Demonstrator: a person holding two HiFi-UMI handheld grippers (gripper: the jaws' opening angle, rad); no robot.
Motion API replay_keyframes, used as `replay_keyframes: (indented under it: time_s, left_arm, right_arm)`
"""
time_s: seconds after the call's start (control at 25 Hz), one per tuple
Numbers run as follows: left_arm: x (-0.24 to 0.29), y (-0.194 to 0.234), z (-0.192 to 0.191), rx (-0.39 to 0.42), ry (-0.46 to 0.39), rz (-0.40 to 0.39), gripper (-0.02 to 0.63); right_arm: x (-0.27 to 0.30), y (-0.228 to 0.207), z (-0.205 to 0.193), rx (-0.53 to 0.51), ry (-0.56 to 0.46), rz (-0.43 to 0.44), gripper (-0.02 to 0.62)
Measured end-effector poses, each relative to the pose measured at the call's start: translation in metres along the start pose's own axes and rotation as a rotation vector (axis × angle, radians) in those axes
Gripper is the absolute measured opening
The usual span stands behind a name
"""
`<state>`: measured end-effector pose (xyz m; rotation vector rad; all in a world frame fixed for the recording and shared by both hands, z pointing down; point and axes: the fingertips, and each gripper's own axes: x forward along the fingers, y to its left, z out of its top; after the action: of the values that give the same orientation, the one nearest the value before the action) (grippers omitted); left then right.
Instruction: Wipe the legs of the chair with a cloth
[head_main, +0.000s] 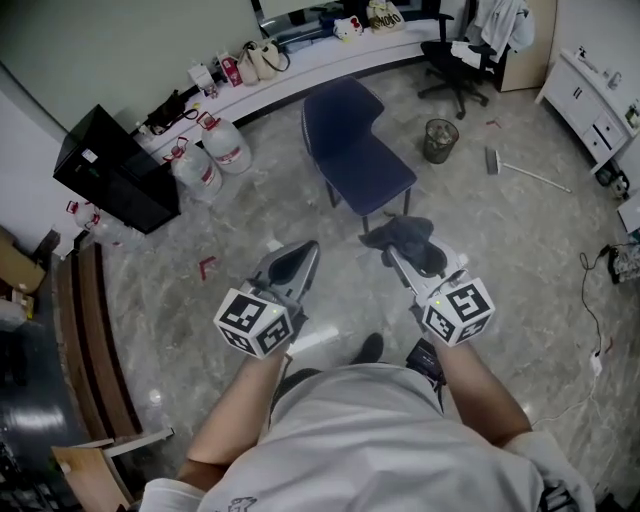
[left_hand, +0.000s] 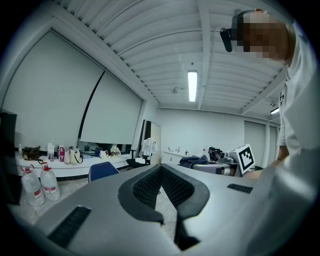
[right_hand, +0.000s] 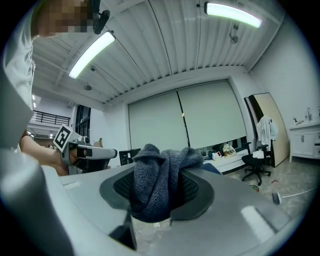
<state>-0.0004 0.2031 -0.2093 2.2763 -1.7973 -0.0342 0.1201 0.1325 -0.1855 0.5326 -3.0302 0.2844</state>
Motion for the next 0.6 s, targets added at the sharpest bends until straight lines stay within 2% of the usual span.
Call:
replay_keyframes:
  time_s: [0.32, 0.48, 0.6]
  left_arm:
    - [0.08, 0.056, 0.016, 0.062, 0.033, -0.076, 0.005]
    - [0.121, 0.107, 0.017, 0.054, 0.042, -0.15, 0.005]
    - [0.154, 0.153, 0.01, 0.04, 0.05, -0.236, 0.005]
  right_arm:
    - [0.051, -0.052, 0.022, 0.008, -0.025, -0.077, 0.152]
    - [0.097, -0.065, 0.024, -0.002, -0.019, -0.14, 0.152]
    - [0.144, -0.077, 0.018, -0.014, -0.017, -0.207, 0.152]
